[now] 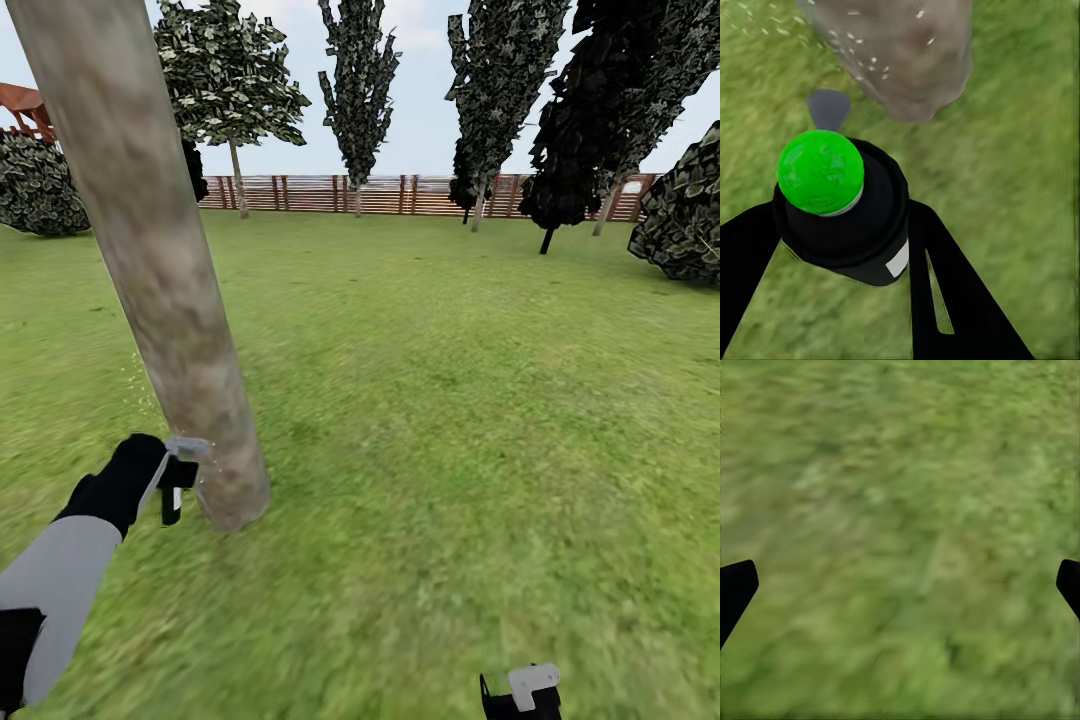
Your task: In the garden, pick up the pesticide atomizer on the floor and spray pesticide onto both trees until each tree trunk is fully covered.
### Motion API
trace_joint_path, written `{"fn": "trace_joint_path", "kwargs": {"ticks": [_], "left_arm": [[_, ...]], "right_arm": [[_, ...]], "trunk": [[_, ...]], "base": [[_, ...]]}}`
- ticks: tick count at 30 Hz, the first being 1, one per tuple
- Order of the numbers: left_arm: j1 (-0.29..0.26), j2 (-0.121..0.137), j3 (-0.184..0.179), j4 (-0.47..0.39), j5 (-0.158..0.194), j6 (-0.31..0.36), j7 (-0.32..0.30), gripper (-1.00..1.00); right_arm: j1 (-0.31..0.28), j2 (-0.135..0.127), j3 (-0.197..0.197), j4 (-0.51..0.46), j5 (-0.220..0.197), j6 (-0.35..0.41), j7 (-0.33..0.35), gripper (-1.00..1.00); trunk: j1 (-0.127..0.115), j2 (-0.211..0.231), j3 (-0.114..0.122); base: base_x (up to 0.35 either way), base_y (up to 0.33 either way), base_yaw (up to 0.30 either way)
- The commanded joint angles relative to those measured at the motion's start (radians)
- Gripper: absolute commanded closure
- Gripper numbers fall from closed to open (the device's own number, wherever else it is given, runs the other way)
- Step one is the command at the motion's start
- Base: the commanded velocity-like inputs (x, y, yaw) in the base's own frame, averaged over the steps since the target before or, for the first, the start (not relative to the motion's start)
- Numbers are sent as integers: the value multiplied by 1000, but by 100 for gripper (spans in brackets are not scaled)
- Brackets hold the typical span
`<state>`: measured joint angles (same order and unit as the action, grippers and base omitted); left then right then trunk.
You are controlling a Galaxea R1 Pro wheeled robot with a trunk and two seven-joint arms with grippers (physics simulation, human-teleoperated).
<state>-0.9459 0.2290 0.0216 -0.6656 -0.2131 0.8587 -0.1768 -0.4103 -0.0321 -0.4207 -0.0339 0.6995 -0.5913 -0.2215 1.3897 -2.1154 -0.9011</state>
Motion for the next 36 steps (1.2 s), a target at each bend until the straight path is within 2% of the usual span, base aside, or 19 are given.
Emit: {"fn": "trace_joint_path", "kwargs": {"ticks": [1,4,6,9,13,22,28,36], "left_arm": [[-5,3,-2,-10,-14,12,-24,100],[-8,23,-5,-27,-21,27,-87,100],[0,57,-5,-29,-18,28,-98,100],[6,70,-7,-29,-21,26,-101,100],[8,72,-10,-29,-18,24,-101,100],[23,67,-8,-26,-15,17,-98,100],[24,65,-5,-14,-15,16,-96,100],[35,63,-5,-13,-13,14,-92,100]], "right_arm": [[-1,0,-4,2,11,-2,-7,-100],[-1,0,-4,2,11,-2,-7,-100],[-1,0,-4,2,11,-2,-7,-100],[-1,-2,-4,2,11,-2,-7,-100],[-1,-2,-4,2,11,-2,-7,-100],[-1,0,-4,2,11,-2,-7,-100],[-1,0,-4,2,10,-2,-7,-100],[-1,0,-4,2,10,-1,-7,-100]], "trunk": [[0,0,-1],[0,0,-1],[0,0,-1],[0,0,-1],[0,0,-1],[0,0,-1],[0,0,-1],[0,0,-1]], "base": [[0,0,0],[0,0,0],[0,0,0],[0,0,0],[41,-25,0],[229,-161,13],[158,-231,252],[9,-272,278]]}}
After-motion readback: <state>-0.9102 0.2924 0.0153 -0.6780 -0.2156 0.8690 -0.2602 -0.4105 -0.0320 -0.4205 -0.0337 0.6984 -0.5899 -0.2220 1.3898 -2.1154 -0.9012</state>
